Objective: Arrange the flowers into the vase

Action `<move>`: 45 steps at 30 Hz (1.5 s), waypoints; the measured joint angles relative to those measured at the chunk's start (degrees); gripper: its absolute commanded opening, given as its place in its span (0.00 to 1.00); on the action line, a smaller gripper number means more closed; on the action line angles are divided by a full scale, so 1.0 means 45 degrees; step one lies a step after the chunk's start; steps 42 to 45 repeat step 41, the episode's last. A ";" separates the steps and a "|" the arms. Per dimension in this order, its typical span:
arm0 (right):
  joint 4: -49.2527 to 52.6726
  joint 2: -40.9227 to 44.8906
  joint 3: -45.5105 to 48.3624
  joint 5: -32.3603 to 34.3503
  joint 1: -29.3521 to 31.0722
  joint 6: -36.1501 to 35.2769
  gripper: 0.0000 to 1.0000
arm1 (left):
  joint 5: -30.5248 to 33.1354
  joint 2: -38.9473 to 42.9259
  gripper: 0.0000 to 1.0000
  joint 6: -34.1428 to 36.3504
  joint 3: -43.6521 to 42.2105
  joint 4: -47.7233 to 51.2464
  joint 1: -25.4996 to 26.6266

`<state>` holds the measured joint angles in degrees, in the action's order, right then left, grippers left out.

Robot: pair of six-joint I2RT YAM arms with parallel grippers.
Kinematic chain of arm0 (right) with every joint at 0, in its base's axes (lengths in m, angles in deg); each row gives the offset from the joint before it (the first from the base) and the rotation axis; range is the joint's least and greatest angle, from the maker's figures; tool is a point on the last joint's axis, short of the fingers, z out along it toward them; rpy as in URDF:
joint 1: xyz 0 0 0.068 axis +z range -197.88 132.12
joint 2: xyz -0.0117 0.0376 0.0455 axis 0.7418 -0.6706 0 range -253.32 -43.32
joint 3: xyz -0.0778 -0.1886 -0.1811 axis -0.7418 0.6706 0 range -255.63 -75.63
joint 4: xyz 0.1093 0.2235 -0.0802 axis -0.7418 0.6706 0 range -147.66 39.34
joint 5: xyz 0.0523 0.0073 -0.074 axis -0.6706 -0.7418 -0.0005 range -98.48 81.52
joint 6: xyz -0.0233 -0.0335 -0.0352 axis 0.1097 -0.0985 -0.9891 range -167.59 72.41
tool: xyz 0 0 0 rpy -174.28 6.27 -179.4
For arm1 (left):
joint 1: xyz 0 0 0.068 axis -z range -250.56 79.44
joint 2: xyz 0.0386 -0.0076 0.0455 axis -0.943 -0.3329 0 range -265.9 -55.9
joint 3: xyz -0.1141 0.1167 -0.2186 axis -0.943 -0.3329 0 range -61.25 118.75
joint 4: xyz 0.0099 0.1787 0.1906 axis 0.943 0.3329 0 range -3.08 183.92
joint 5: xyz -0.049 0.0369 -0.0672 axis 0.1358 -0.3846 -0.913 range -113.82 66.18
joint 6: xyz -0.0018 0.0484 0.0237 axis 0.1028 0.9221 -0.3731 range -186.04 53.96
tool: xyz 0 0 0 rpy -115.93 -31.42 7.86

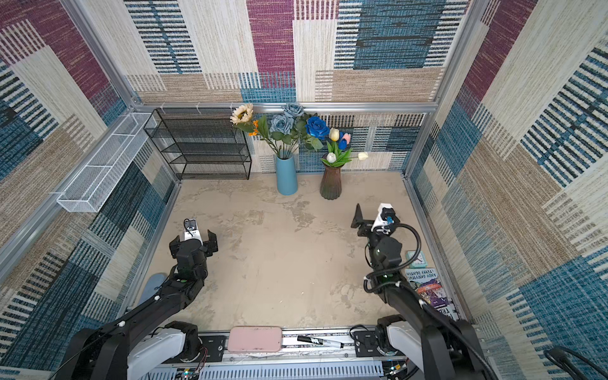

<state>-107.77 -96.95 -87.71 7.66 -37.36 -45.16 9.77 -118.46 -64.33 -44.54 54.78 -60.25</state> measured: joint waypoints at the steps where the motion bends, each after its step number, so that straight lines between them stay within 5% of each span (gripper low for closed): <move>1: -0.0068 0.0481 0.0607 0.0296 0.0005 -0.0228 1.00 | -0.0180 -0.0296 0.99 0.0000 -0.0155 -0.0418 -0.0131; 7: -0.1243 -0.1064 0.1982 0.1175 -0.0364 -0.1239 1.00 | -0.1710 -0.2914 0.99 0.0000 -0.1520 -0.4376 -0.0879; 15: -0.4342 -0.5192 0.1462 -0.0743 -0.0923 -0.1991 1.00 | -0.3653 -0.6241 0.99 0.0306 -0.1545 -0.8548 -0.1010; 23: -0.5625 -0.7558 0.0355 -0.3079 -0.2093 -0.1642 1.00 | -0.4881 -0.5717 1.00 0.0393 0.0991 -0.5882 -0.1564; 31: -0.4964 -0.7567 0.0005 -0.3691 -0.2608 -0.0894 1.00 | -0.5557 -0.5717 1.00 0.0010 0.1525 -0.3764 -0.2127; 45: -0.4784 -0.7606 -0.0083 -0.3827 -0.2618 -0.0840 1.00 | -0.5833 -0.5717 1.00 -0.0058 0.1593 -0.3351 -0.2191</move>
